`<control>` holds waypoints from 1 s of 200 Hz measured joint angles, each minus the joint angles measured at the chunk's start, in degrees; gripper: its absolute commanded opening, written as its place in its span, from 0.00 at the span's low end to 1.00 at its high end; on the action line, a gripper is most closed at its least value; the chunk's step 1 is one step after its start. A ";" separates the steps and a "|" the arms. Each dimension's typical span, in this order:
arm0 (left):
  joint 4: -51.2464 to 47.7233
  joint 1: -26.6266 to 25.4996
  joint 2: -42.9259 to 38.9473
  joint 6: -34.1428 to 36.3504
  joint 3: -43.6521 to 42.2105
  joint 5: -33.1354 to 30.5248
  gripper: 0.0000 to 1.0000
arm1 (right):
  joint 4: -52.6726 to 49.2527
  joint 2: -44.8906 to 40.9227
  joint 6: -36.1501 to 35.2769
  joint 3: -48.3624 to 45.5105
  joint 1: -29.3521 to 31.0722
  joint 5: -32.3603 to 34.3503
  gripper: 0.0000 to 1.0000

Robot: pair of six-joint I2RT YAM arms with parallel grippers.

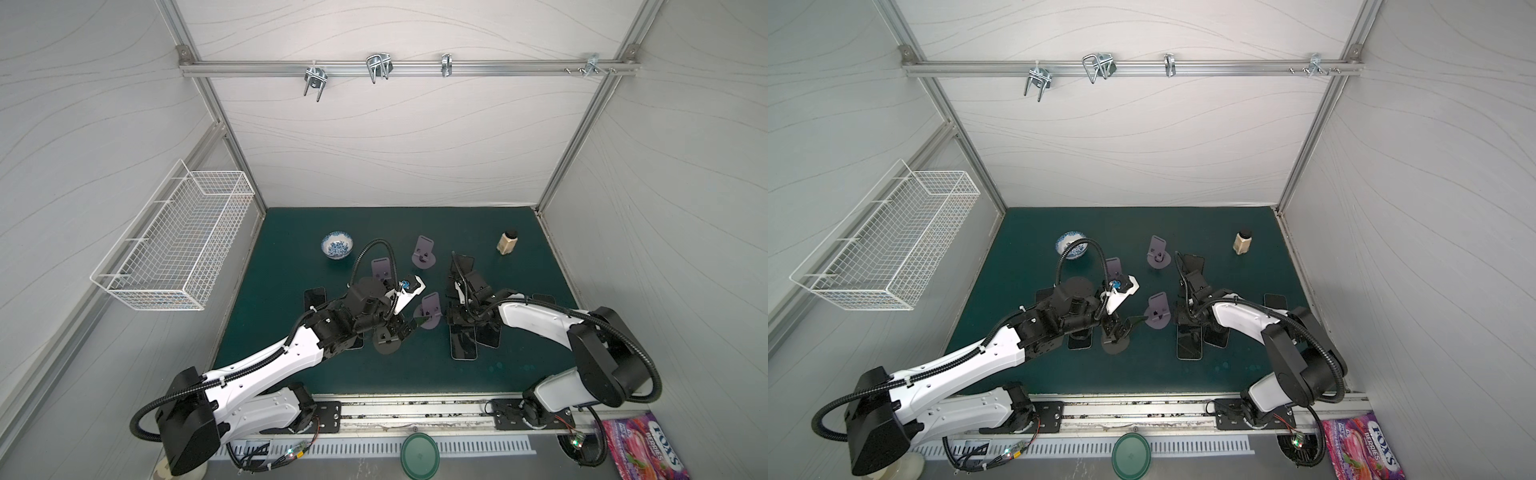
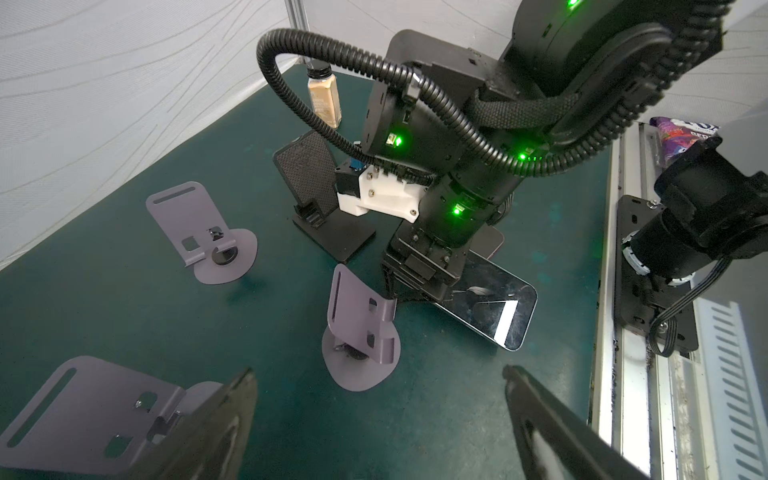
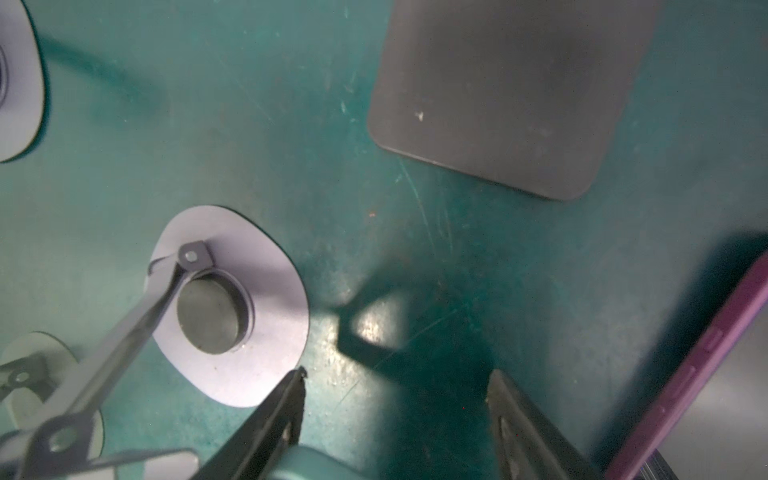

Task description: Remove the phone from the phone stand

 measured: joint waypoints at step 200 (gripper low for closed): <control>0.00 0.00 0.24 -0.02 0.00 0.85 0.94 | 0.02 0.02 0.96 0.02 0.04 0.52 0.62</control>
